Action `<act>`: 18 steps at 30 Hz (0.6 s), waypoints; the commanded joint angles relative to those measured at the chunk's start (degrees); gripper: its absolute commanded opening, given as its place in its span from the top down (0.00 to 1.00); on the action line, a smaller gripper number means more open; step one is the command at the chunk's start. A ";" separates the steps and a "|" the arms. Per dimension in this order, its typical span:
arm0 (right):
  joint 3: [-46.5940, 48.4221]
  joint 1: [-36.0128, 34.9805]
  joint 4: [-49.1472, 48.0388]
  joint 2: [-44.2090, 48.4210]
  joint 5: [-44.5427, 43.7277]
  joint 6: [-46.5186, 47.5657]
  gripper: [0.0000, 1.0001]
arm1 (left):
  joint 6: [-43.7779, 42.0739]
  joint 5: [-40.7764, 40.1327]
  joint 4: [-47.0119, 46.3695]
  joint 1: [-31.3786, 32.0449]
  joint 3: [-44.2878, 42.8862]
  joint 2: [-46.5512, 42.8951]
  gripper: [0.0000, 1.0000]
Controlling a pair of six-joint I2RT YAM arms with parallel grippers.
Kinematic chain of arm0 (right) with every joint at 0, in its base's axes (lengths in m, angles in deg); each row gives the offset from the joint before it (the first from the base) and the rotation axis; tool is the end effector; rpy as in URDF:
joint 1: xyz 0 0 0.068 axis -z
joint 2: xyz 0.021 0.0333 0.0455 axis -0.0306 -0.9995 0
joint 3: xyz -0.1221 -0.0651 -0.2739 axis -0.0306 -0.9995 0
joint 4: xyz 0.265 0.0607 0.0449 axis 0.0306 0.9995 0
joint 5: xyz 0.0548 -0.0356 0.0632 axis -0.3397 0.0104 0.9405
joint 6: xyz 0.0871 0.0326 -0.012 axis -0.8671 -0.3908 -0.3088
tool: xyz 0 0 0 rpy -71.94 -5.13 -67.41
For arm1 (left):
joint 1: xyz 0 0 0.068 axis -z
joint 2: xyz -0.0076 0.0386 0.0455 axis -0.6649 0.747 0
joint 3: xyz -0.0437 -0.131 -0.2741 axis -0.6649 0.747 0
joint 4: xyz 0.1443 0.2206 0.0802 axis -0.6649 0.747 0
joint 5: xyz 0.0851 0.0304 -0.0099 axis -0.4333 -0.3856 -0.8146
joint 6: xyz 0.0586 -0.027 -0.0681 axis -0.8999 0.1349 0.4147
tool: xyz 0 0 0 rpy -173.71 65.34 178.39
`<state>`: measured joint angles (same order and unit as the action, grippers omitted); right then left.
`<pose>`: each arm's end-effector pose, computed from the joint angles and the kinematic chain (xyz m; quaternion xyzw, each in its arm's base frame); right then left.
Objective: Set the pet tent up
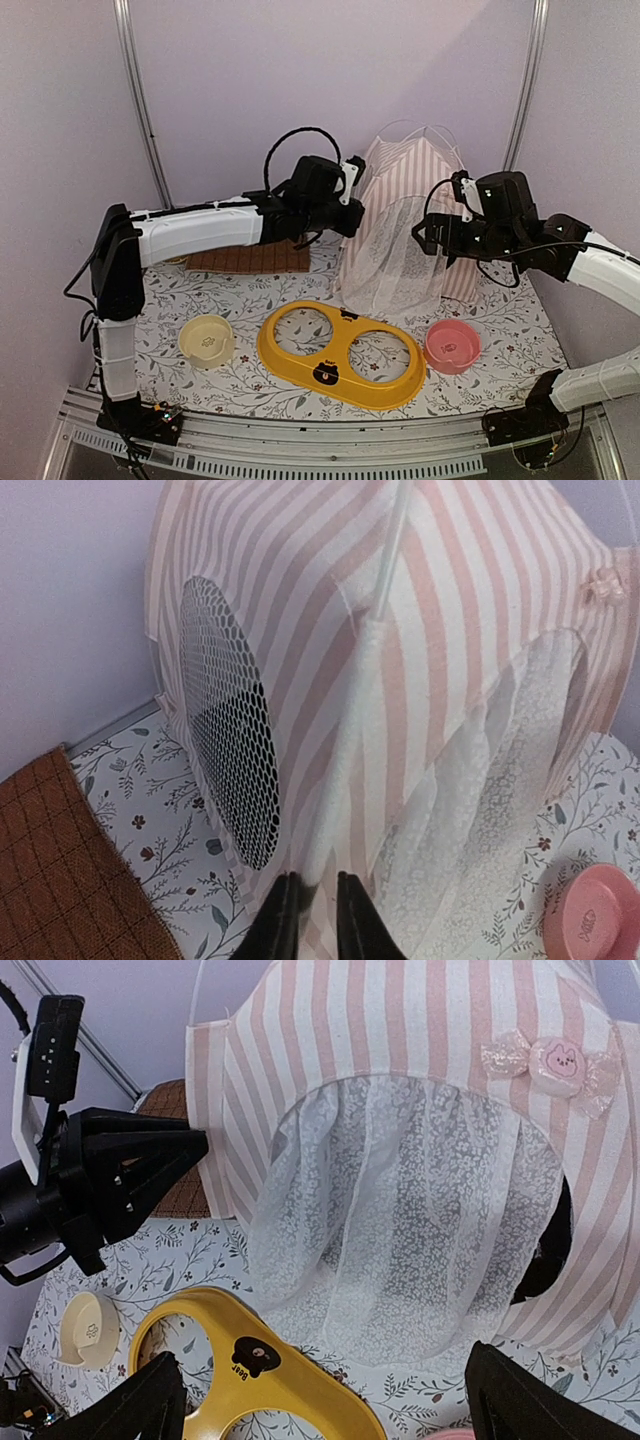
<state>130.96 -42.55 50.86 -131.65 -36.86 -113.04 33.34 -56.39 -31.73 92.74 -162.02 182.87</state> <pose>0.2327 0.1772 0.3446 -0.0588 0.8679 0.1900 0.4552 0.3671 -0.4262 0.3005 0.2421 0.8029 -0.1960 0.5082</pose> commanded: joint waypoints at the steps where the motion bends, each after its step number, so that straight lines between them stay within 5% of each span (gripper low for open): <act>1: -2.24 0.53 -0.29 -0.51 -1.22 -2.14 0.01 | -0.60 3.82 0.18 -0.48 1.17 -1.79 0.78; 9: -1.58 0.52 -2.67 -6.90 0.69 -5.49 0.01 | 6.29 10.34 -4.81 -3.61 18.44 -18.93 0.48; 18: 0.34 0.54 -7.13 -11.25 -0.73 -6.30 0.00 | 18.08 14.12 -9.25 -12.94 40.50 -34.96 0.43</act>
<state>129.17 -42.46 47.76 -142.07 -36.36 -118.42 44.99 -45.11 -38.36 83.52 -128.71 151.40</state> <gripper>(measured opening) 0.994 0.564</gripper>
